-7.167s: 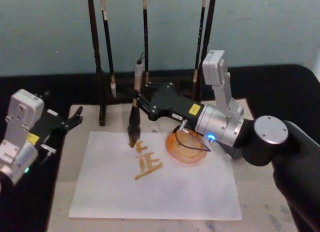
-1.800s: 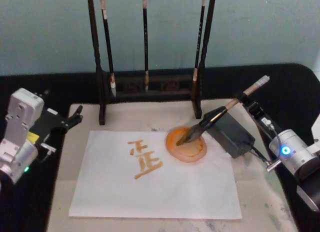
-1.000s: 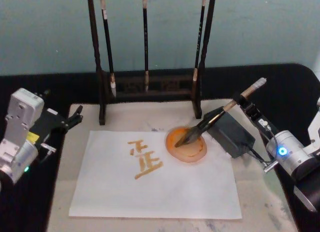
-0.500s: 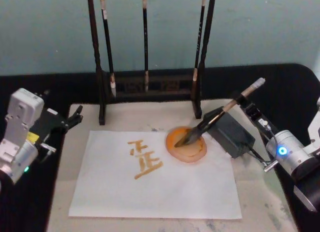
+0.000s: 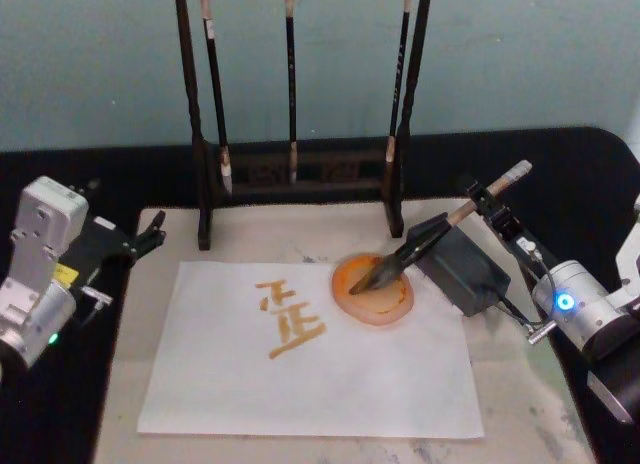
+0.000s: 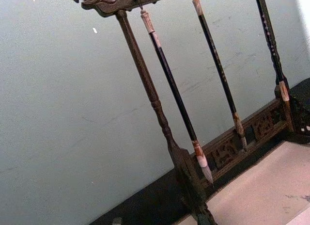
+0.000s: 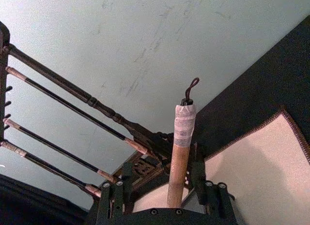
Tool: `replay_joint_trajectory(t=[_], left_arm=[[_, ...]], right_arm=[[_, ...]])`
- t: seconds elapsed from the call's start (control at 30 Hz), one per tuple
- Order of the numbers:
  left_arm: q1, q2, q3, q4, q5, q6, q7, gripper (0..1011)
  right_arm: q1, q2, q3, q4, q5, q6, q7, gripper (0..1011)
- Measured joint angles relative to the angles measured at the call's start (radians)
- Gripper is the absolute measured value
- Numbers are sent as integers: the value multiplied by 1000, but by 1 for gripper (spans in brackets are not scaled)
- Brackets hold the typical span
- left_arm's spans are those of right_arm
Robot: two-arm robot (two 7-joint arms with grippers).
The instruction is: Pick up the brush from the inkstone, write on the paper, then place the brush back to its original position.
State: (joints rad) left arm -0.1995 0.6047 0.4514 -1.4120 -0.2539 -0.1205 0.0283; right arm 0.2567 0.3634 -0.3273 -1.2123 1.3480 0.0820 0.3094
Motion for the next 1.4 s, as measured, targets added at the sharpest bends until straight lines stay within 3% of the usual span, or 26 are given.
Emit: replay_joint_trajectory(t=[0.3, 0.7, 1.17, 1.23, 1.3, 1.37, 1.4], left_arm=[[0, 0, 0, 0, 0, 0, 0, 1010], [0, 0, 0, 0, 0, 0, 0, 1010], [0, 0, 0, 0, 0, 0, 0, 1010], [0, 0, 0, 0, 0, 0, 0, 1010], [0, 0, 0, 0, 0, 0, 0, 1010], [0, 0, 0, 0, 0, 0, 0, 1010], [0, 0, 0, 0, 0, 0, 0, 1010]], right_arm=[[0, 0, 0, 0, 0, 1, 0, 1000], [-6, 9, -5, -9, -1, -5, -2, 1000], [-104, 59, 12, -136, -2, -49, -63, 1000], [-117, 68, 12, -154, -13, -58, -73, 1000], [-134, 85, 5, -186, -53, -81, -90, 1000], [-143, 98, -6, -212, -109, -103, -107, 1000], [-145, 108, -16, -226, -160, -122, -122, 1000]])
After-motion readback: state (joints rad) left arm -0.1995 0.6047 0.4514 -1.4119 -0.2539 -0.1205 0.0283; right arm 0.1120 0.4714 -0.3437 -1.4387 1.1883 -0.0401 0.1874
